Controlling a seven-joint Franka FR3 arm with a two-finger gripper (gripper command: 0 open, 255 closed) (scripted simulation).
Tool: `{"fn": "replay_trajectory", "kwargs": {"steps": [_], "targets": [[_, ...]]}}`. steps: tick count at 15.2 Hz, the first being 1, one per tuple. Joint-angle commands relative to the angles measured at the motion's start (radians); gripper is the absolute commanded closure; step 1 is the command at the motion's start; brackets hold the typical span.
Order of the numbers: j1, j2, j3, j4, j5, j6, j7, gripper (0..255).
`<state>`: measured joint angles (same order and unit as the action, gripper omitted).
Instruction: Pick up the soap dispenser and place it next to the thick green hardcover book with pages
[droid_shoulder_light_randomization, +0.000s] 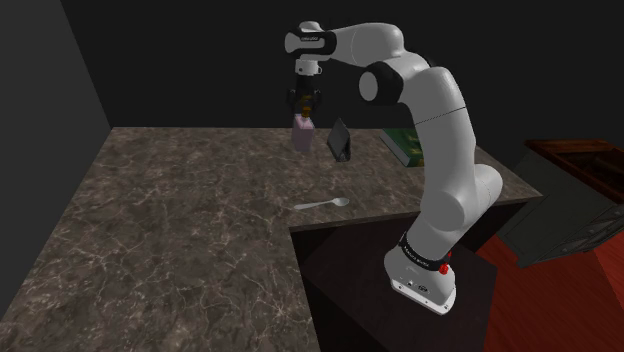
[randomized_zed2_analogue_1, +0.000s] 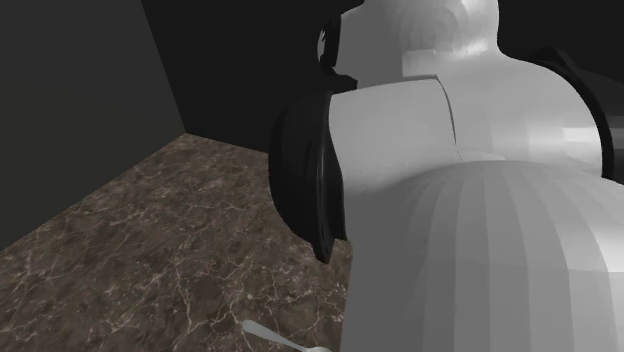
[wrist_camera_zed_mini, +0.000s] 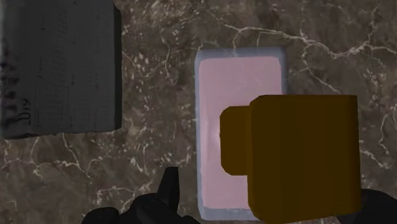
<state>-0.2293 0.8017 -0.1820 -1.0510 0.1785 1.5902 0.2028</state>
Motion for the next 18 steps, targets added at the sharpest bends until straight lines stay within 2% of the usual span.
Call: {"fn": "replay_trajectory", "kwargs": {"steps": [1, 5, 12, 13, 18], "targets": [[0.004, -0.004, 0.0, -0.036, 0.001, 0.032, -0.001, 0], [0.011, -0.015, 0.0, -0.103, 0.002, 0.087, -0.005, 0], [0.011, -0.015, 0.0, -0.103, 0.002, 0.087, -0.005, 0], [0.011, -0.015, 0.0, -0.103, 0.002, 0.087, -0.005, 255], [0.011, -0.015, 0.0, -0.103, 0.002, 0.087, -0.005, 255]]}}
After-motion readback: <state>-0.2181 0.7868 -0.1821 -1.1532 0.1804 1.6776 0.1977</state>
